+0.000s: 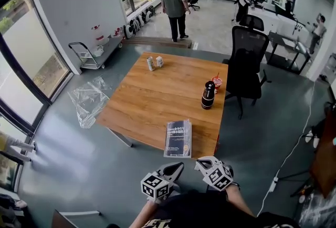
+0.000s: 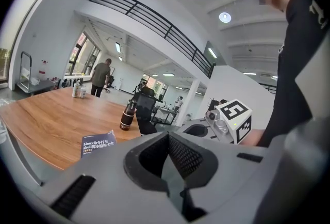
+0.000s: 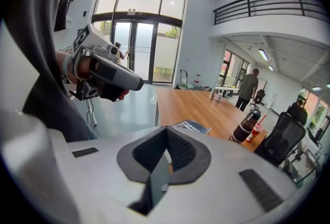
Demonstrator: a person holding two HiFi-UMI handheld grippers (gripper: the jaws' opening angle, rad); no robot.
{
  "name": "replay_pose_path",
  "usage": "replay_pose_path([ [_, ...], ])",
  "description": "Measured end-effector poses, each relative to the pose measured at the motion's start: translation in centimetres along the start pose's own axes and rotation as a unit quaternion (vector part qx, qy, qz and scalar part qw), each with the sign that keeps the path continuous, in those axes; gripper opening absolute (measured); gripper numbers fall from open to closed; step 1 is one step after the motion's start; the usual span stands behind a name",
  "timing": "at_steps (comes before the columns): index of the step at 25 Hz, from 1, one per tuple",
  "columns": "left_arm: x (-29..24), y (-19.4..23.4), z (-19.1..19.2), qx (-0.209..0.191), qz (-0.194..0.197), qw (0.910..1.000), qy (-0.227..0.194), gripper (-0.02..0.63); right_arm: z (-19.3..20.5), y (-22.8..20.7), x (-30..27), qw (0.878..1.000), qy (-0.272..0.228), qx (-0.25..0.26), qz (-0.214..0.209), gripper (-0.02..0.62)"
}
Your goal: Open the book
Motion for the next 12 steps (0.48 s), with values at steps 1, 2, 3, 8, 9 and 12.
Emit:
replay_pose_path([
  [1,0.1,0.7,-0.4,-0.001,-0.001,1.0,-0.002,0.006,-0.4,-0.2,-0.5,1.0,0.0,0.001,0.0,-0.011],
  [2,0.1,1.5,-0.8,-0.002,-0.003,1.0,-0.004,0.006,-0.9,-0.5,-1.0,1.0,0.0,0.002,0.0,-0.011],
  [3,0.3,2.3,-1.2,-0.002,-0.005,1.0,-0.004,0.006,-1.3,-0.7,-1.5,1.0,0.0,0.003,0.0,-0.011],
  [8,1.2,6.3,-2.3,0.0,-0.014,0.9999,-0.002,0.006,-3.7,-1.6,-4.2,1.0,-0.017,-0.014,-0.004,-0.011],
  [9,1.4,7.1,-2.5,0.001,-0.016,0.9999,-0.002,0.006,-4.4,-1.8,-4.7,0.999,-0.027,-0.022,-0.007,-0.011],
  [12,1.8,9.3,-3.4,0.005,-0.02,0.9998,-0.005,0.006,-6.2,-2.6,-6.1,0.999,-0.035,-0.029,-0.009,-0.011],
])
Point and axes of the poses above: the fingertips, and each gripper's own axes: x backward along the fingers, y to its left, z out of its underside, the point moved 2 cm from there along x, backward along the fingers, and after that the axes turned 7 degrees about -z, right-handed, at the moved point
